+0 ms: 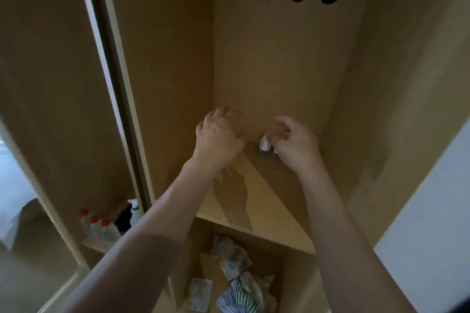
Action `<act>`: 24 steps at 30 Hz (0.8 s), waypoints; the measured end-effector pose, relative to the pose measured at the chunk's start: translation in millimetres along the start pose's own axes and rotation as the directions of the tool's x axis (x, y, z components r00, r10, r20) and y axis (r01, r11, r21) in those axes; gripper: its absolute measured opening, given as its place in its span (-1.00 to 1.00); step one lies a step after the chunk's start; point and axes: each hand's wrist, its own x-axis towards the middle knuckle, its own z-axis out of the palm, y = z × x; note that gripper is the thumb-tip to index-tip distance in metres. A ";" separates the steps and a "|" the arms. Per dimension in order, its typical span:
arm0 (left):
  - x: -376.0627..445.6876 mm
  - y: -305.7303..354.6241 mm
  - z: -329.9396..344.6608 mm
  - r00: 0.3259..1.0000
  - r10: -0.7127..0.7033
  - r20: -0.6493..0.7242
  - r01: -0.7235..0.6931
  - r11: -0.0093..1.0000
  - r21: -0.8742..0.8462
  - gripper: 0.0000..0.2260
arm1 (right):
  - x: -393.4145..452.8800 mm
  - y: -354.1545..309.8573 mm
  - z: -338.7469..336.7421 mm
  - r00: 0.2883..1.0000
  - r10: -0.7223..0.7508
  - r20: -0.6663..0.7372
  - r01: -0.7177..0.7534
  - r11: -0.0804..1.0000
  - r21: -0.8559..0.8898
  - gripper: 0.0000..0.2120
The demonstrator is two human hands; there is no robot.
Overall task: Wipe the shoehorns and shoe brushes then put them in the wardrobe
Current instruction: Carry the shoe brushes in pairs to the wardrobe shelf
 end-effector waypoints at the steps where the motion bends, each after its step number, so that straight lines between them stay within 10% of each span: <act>1: -13.6 -2.3 -8.2 1.000 -0.010 -0.011 0.010 1.000 0.026 -0.55 | -9.8 -6.2 2.3 1.000 -0.017 0.021 0.017 1.000 0.001 -0.58; 12: -130.5 -76.0 -123.2 0.964 -0.179 -0.198 0.199 0.976 0.091 -0.57 | -107.9 -126.6 72.3 0.934 -0.249 0.255 0.226 0.967 0.116 -0.57; 24: -323.2 -230.7 -314.4 0.779 -0.437 -0.451 0.561 0.806 0.189 -0.57 | -287.0 -306.1 226.8 0.752 -0.481 0.451 0.355 0.872 0.338 -0.57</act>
